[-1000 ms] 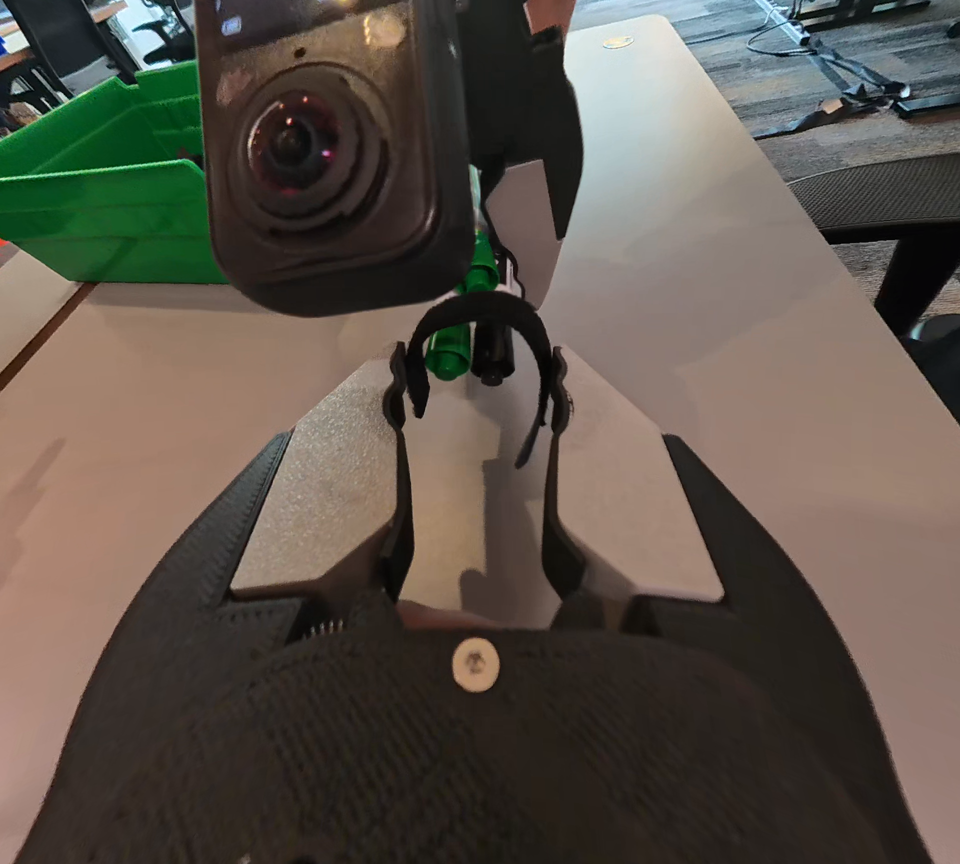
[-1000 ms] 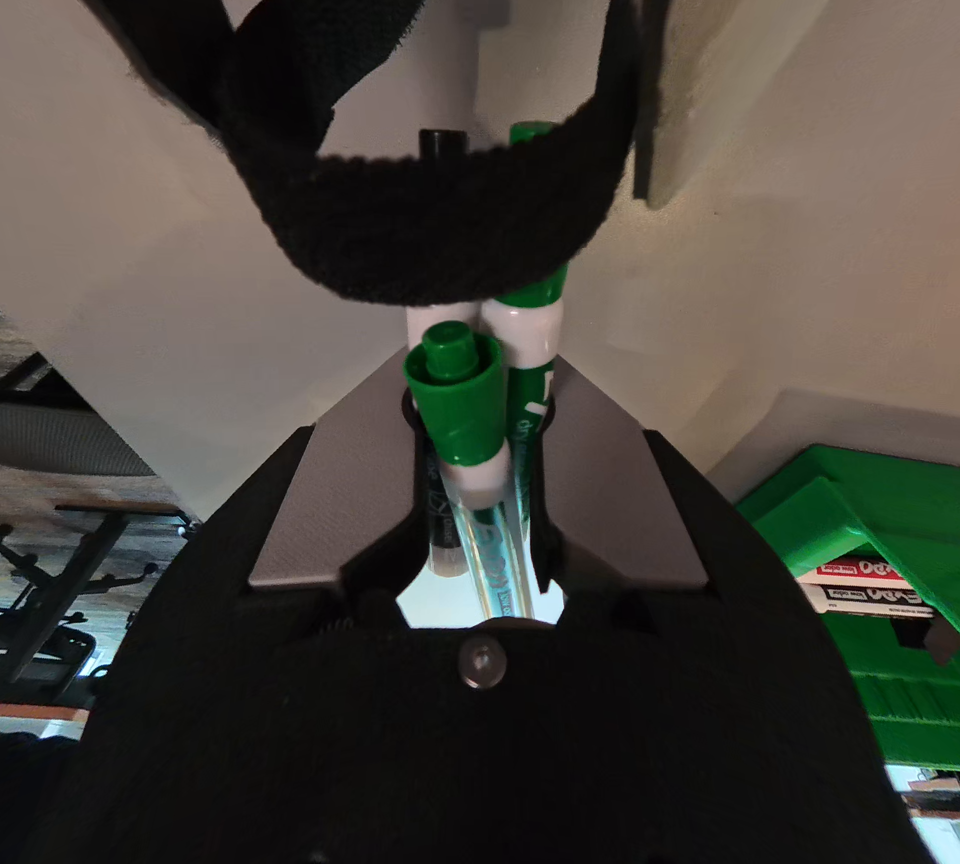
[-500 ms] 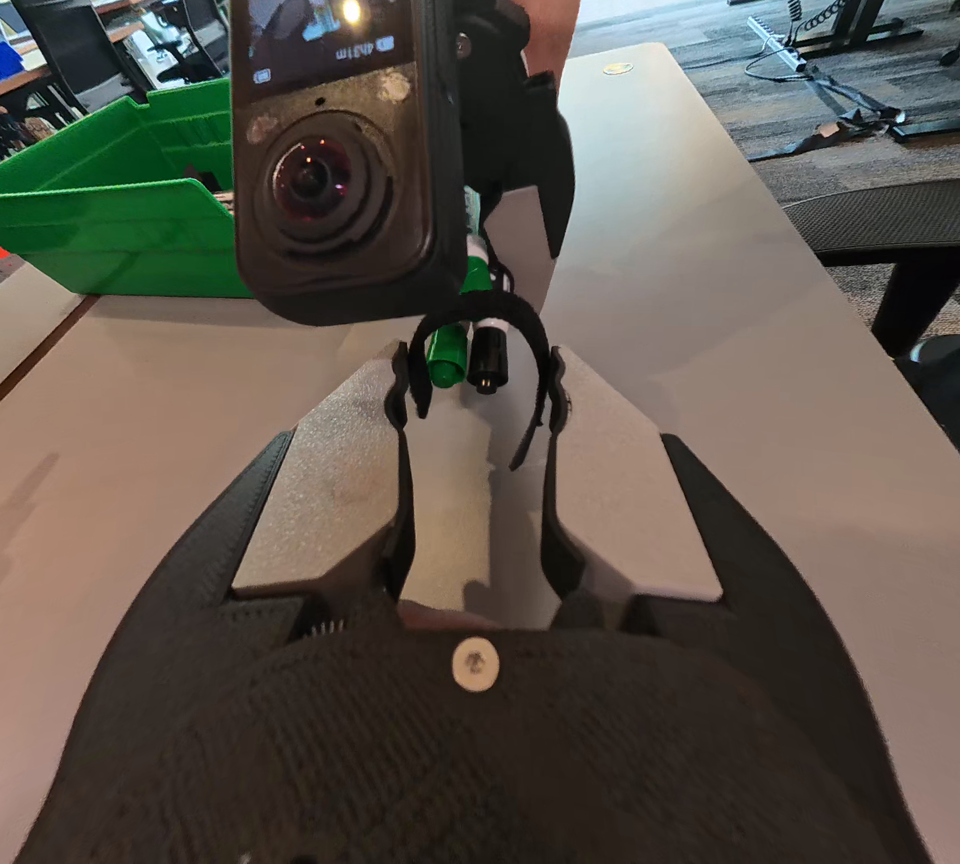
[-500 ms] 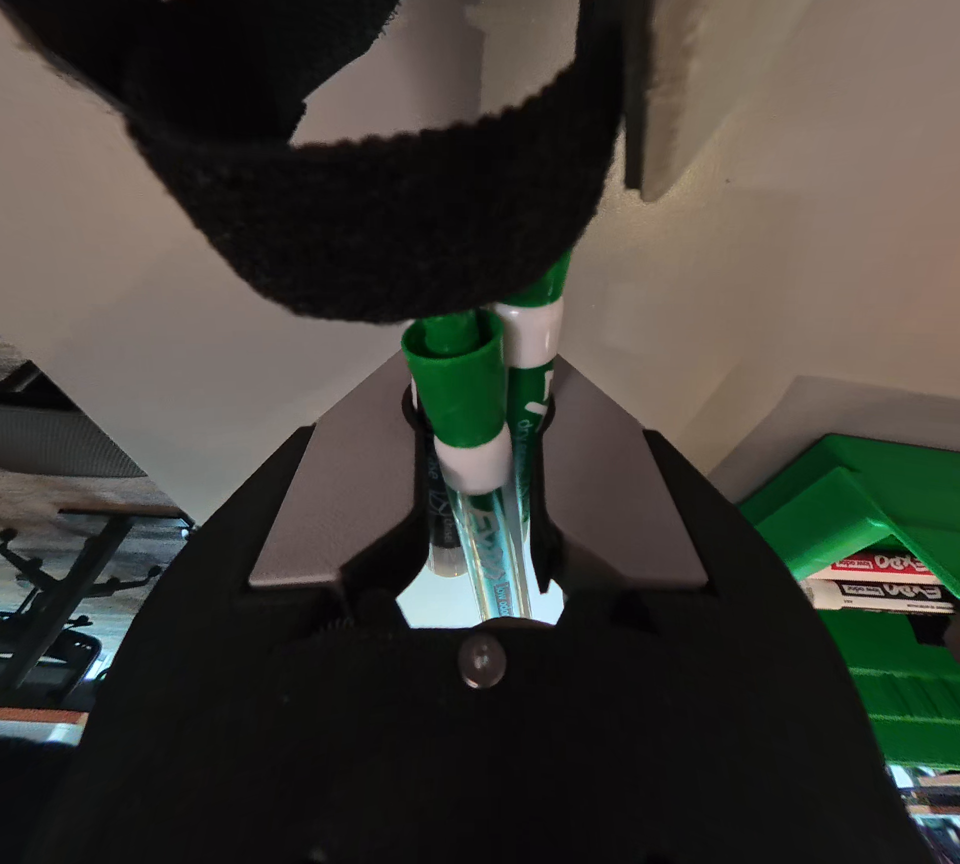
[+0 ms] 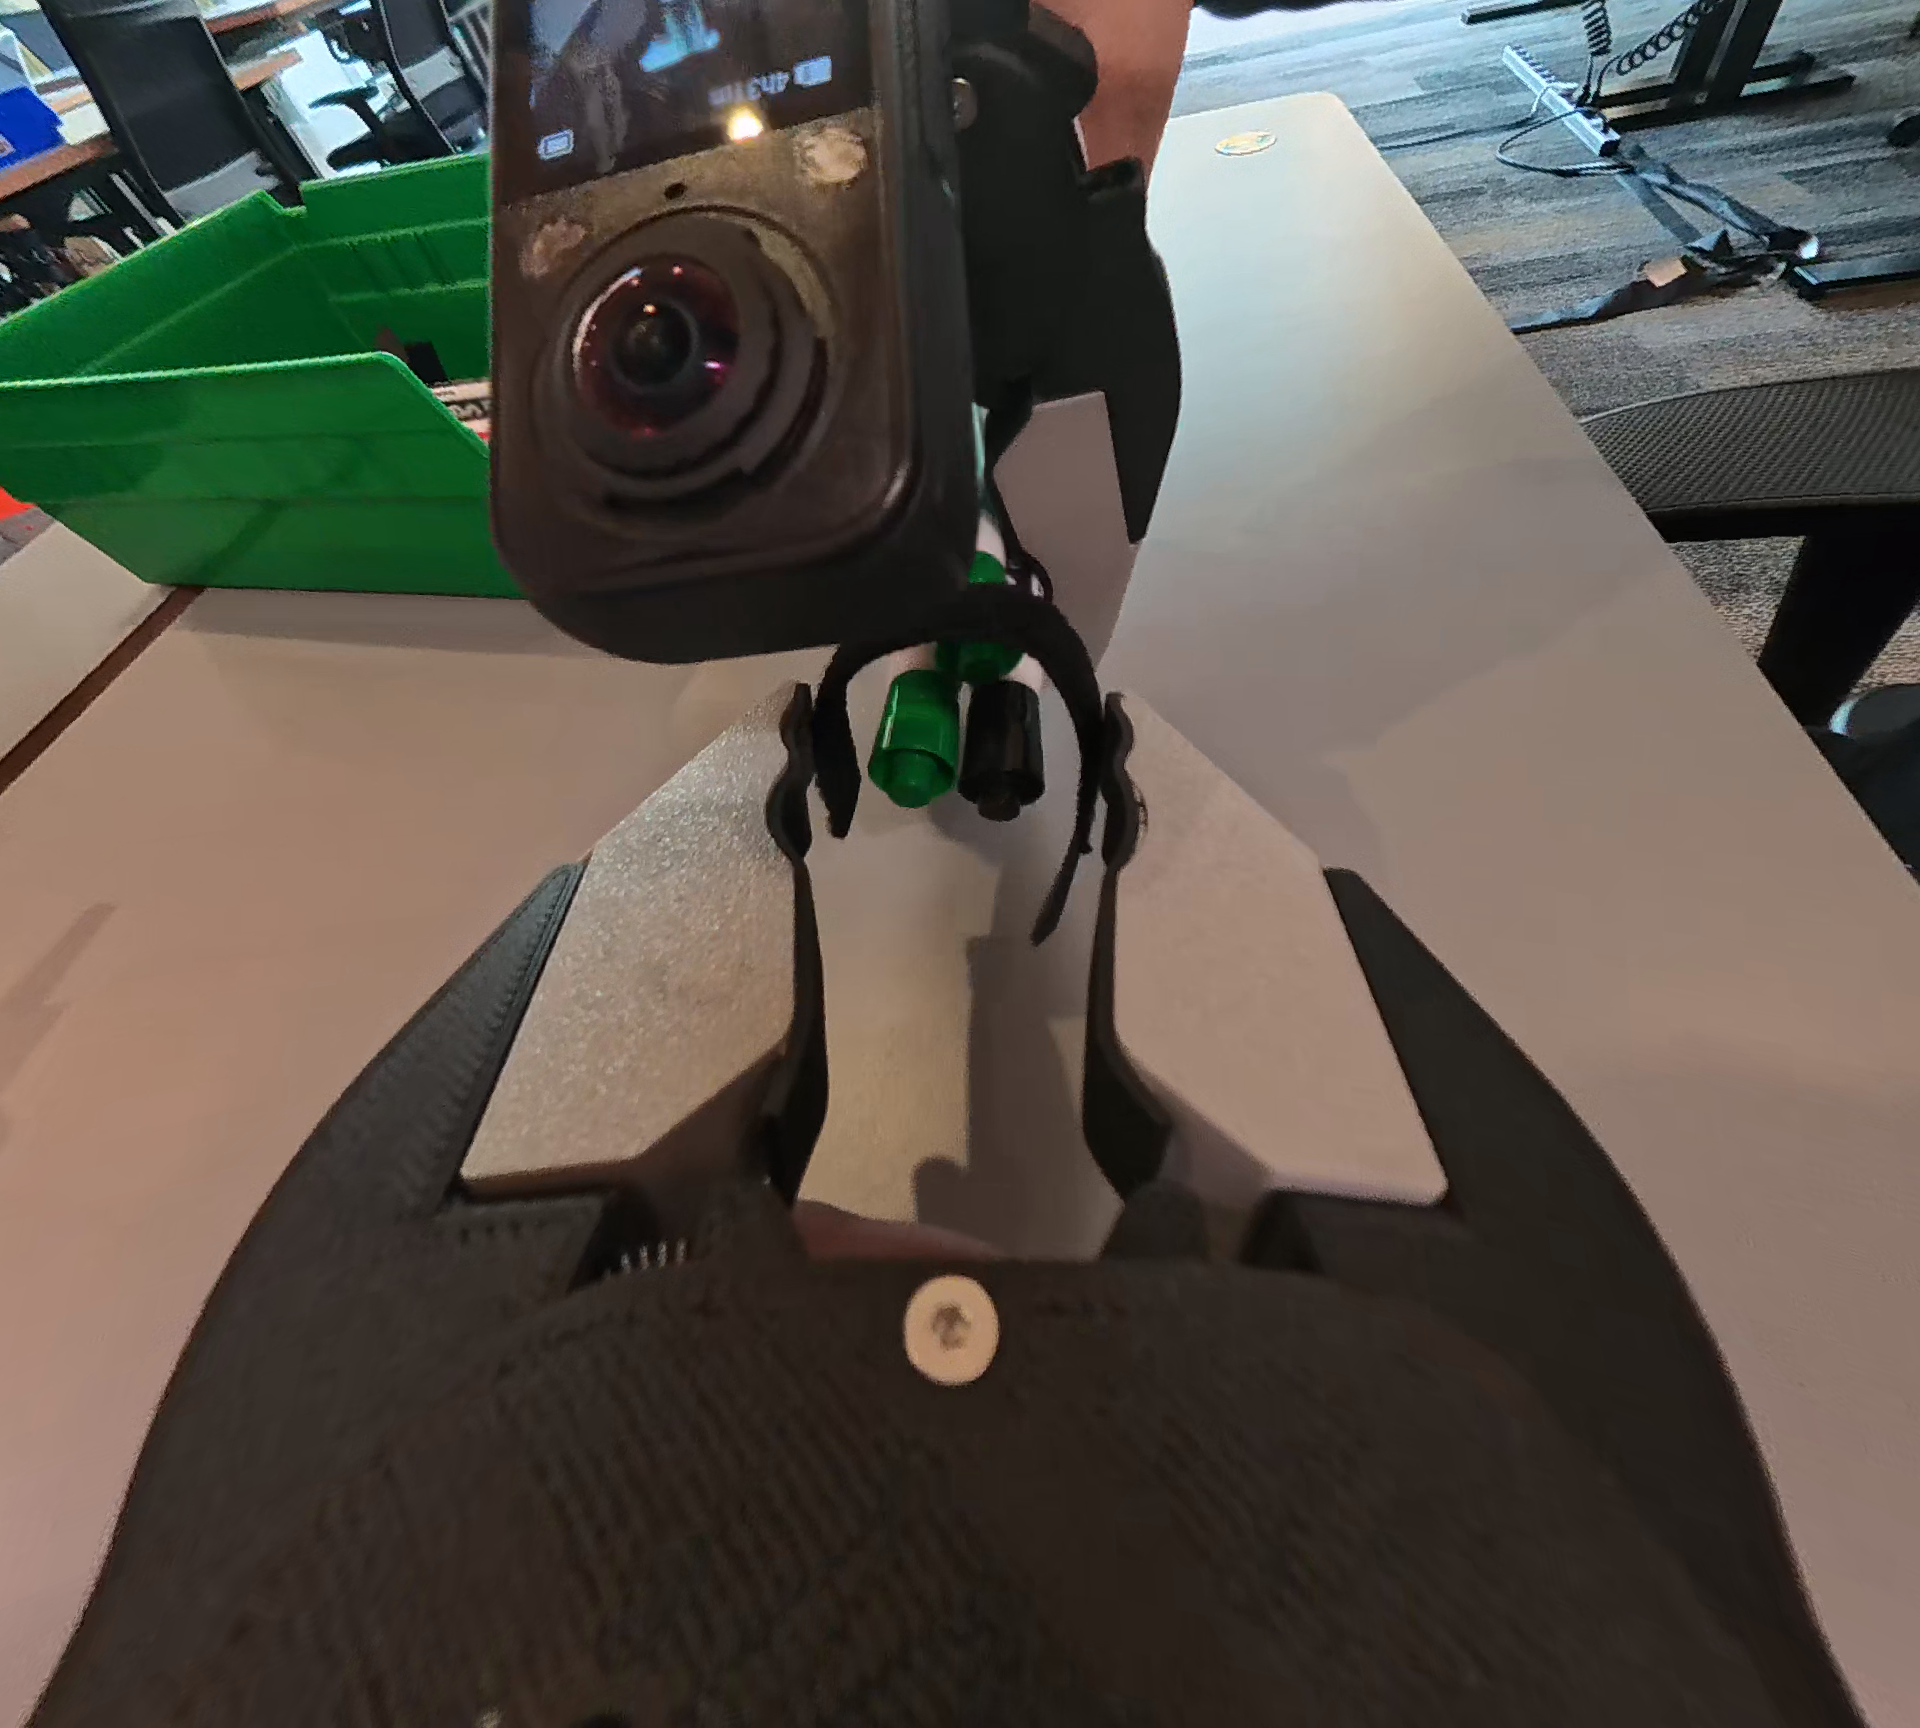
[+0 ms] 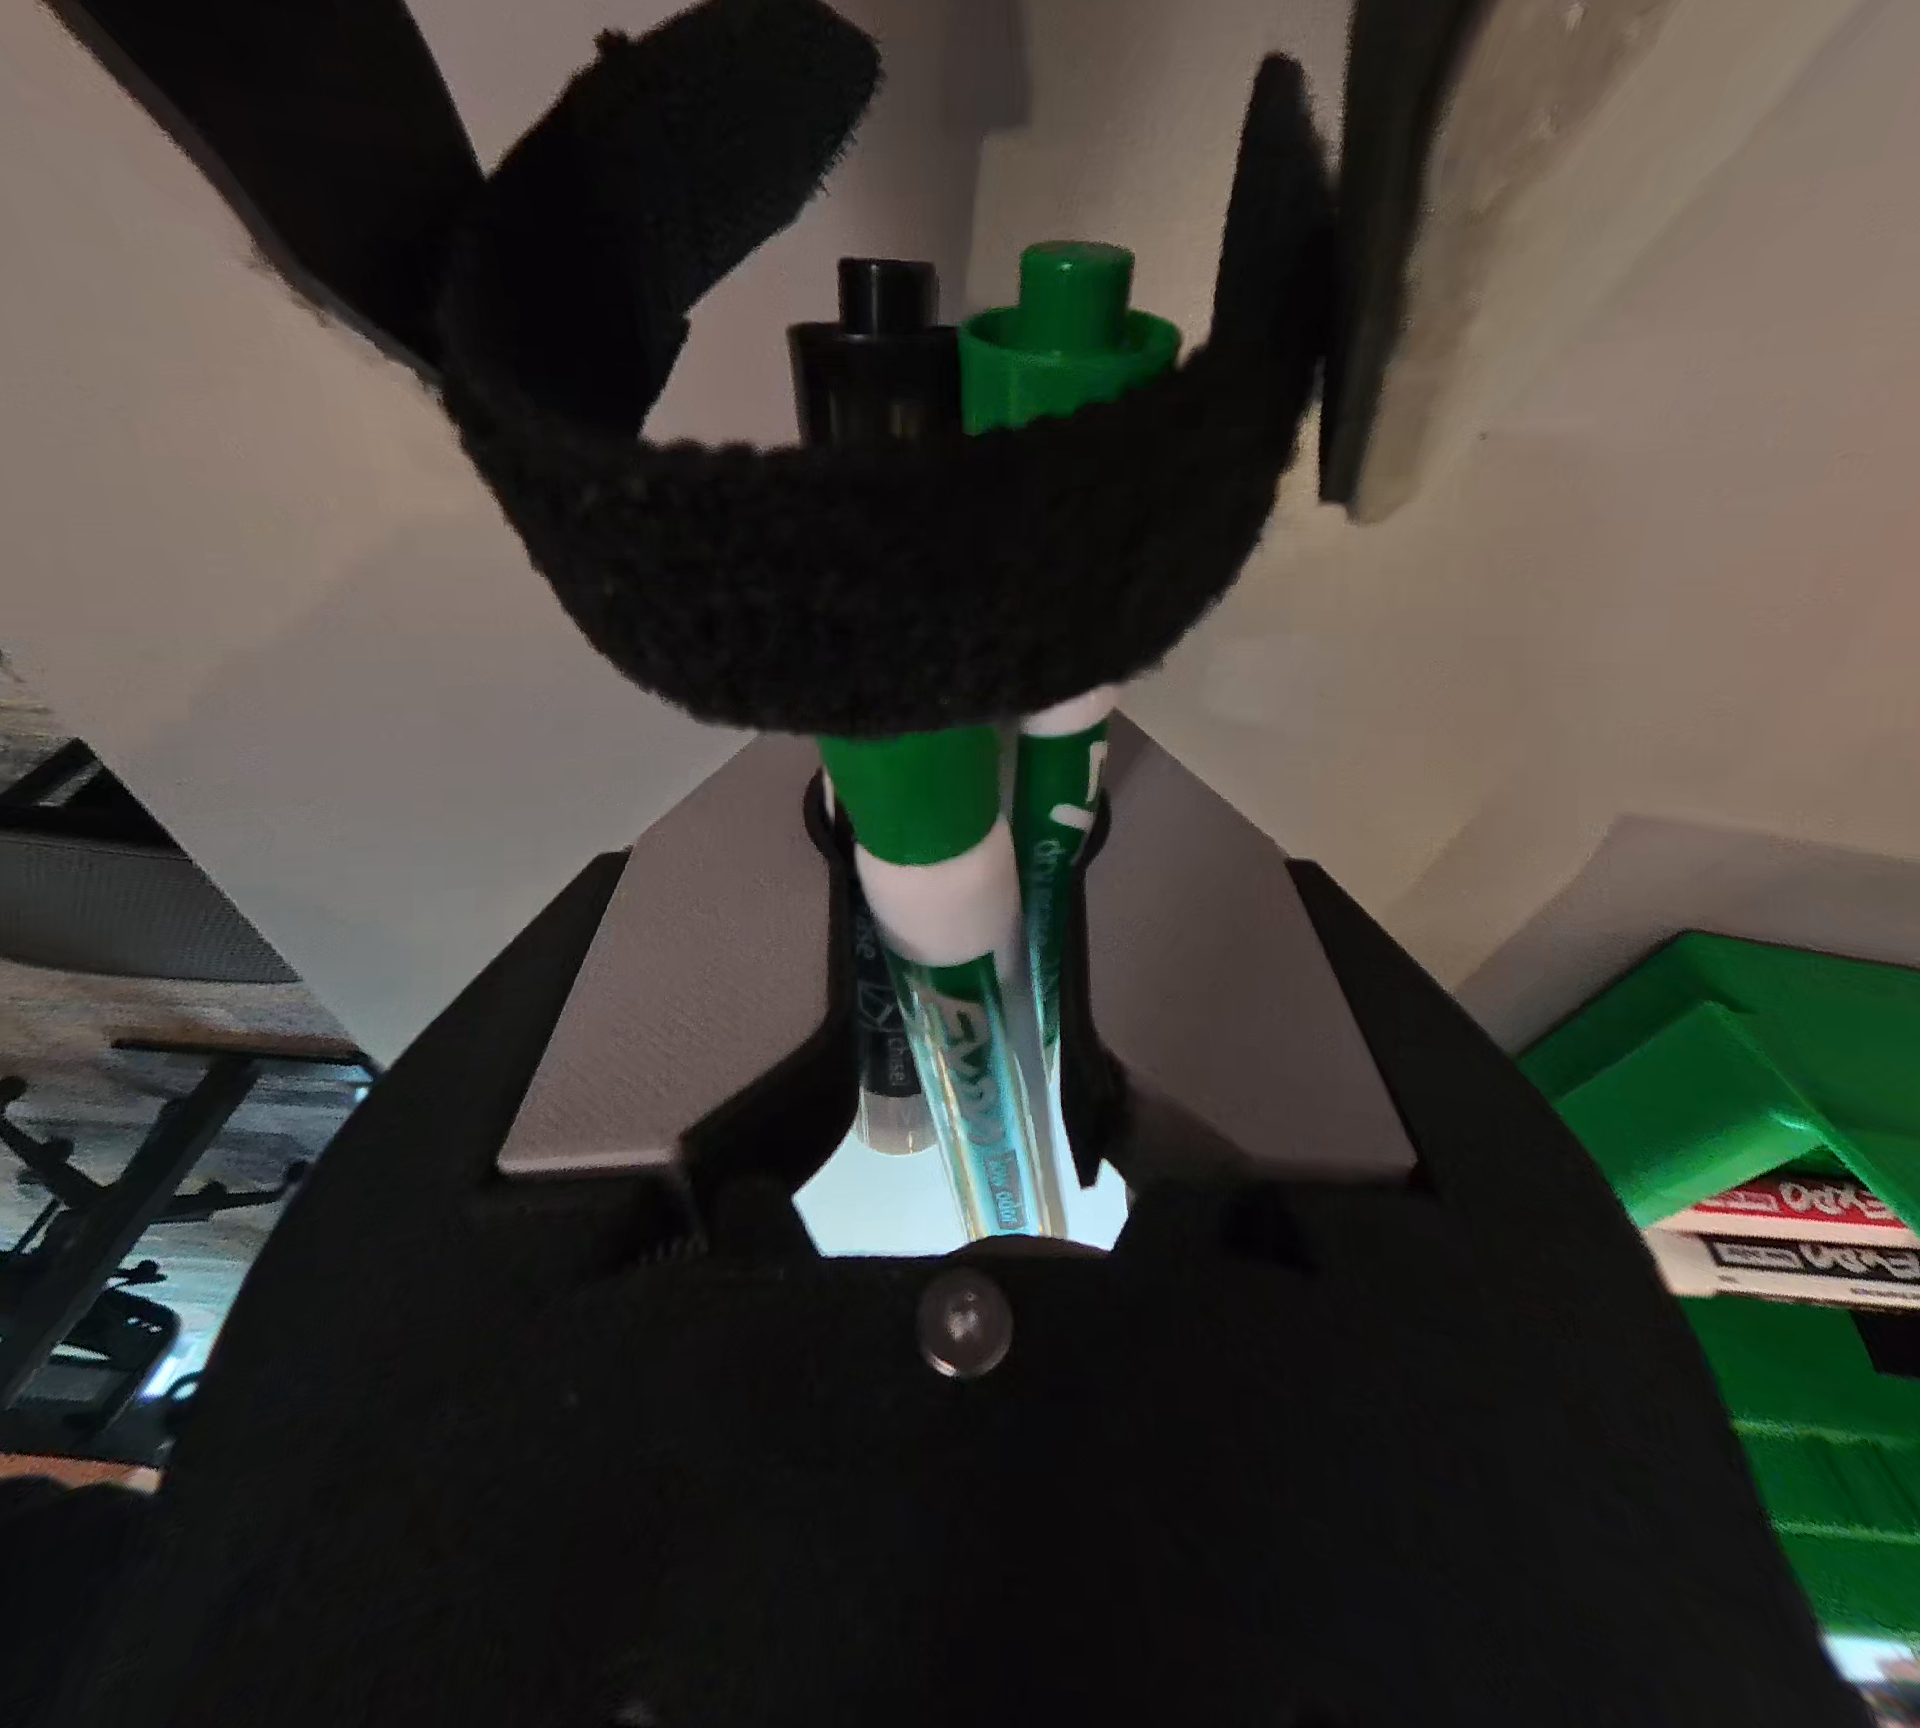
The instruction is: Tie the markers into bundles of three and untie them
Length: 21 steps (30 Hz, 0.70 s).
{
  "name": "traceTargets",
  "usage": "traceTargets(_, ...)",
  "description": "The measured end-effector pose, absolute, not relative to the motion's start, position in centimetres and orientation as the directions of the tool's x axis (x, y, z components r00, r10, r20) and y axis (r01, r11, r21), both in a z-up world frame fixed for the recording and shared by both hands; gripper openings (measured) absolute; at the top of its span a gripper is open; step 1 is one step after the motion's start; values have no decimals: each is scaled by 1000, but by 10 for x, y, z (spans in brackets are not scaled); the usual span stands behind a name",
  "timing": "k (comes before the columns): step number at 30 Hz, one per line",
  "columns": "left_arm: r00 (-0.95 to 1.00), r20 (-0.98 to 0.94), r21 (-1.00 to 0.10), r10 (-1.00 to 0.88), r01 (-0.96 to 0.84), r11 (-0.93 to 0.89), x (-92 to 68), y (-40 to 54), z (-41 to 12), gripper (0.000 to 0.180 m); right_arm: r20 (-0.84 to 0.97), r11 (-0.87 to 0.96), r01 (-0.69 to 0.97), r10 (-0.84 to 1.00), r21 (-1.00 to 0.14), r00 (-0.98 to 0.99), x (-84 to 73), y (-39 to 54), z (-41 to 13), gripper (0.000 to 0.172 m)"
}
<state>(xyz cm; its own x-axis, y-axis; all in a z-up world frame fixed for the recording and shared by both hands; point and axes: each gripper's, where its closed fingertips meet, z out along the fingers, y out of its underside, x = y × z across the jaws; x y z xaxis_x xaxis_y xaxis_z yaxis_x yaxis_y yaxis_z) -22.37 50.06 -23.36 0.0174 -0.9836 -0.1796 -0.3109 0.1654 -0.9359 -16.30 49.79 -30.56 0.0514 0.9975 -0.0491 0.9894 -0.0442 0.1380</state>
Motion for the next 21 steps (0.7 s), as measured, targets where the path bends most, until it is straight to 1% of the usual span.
traceTargets(4, 19, -180, -941, -983, -295, 167, -221, 499, -232, 53, -43, -40, 986, 998, 163, 47, -160, 499, -306, 37)
traceTargets(21, 24, -194, -945, -981, -272, 181, -212, 494, -229, 55, -55, -28, 995, 998, 92, 33, -176, 495, -296, 37)
